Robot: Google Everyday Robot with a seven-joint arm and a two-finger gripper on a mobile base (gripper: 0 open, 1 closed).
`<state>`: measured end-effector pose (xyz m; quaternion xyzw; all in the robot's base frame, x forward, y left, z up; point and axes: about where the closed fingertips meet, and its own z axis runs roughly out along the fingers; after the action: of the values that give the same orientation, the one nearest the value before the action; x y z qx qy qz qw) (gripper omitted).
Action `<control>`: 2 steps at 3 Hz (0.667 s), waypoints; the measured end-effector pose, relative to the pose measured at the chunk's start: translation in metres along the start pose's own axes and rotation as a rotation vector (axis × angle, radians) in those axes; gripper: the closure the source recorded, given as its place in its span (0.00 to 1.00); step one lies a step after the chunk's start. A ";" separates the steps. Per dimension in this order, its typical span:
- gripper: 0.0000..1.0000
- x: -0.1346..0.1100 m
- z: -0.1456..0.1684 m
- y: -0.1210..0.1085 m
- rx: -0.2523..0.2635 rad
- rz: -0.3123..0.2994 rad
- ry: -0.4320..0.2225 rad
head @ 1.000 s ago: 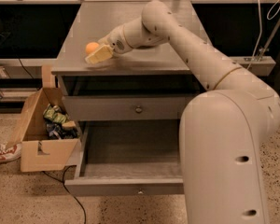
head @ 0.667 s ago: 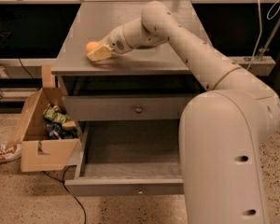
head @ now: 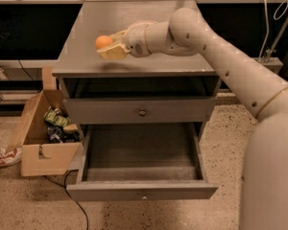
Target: Place orange into middle drawer
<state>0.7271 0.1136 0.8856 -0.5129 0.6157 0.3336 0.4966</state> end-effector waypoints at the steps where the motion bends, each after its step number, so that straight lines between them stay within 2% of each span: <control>1: 1.00 -0.003 -0.052 0.033 0.031 -0.034 0.011; 2: 1.00 0.020 -0.063 0.051 0.021 -0.013 0.049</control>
Offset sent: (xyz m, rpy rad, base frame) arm -0.0447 -0.0378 0.0145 -0.0177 -0.0380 -0.0208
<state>0.6620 0.0628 0.8793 -0.5195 0.6278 0.3113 0.4889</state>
